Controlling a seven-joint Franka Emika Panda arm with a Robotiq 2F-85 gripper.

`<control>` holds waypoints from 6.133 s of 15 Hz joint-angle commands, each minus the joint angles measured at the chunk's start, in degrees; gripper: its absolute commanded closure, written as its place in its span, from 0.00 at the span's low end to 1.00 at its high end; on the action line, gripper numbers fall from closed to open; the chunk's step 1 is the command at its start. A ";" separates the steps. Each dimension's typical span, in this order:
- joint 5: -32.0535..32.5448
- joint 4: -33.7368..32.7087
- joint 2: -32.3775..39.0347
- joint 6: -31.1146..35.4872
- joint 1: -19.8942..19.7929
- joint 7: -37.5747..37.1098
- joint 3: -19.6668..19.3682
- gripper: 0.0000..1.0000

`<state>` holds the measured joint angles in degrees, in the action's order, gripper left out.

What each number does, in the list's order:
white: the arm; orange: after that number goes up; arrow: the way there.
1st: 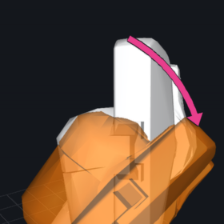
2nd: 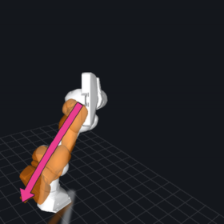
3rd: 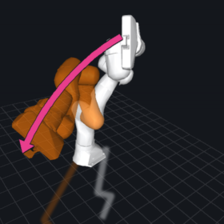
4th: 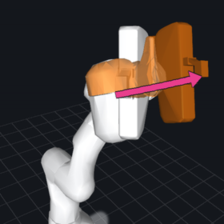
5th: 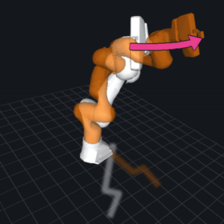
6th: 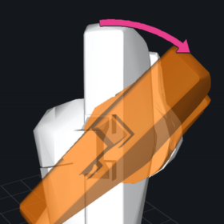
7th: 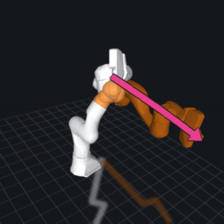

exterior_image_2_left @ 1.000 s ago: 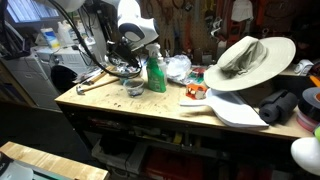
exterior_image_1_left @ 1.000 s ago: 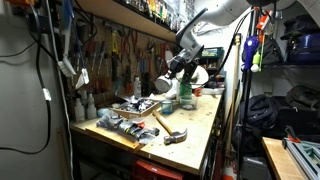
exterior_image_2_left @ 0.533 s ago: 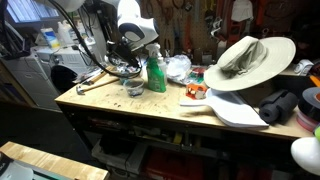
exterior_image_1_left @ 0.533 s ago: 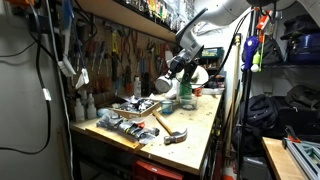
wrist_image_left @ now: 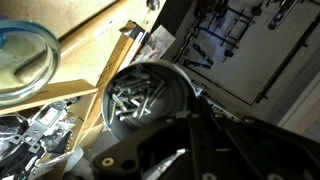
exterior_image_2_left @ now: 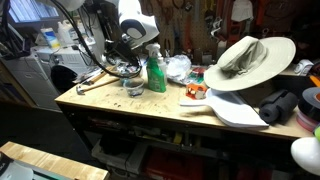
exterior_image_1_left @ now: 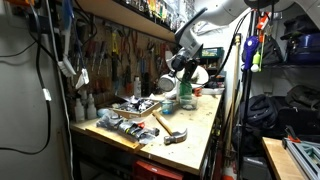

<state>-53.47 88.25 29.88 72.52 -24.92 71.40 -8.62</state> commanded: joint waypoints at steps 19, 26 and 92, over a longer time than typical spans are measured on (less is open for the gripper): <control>2.25 -27.57 19.39 -15.09 -2.78 -8.04 2.94 0.99; 0.15 -35.31 24.56 -20.17 -5.93 -12.12 5.79 0.99; 3.78 -45.09 32.36 -24.25 -16.26 -23.49 28.57 0.99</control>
<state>-48.74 45.71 60.13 48.27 -41.48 48.45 21.45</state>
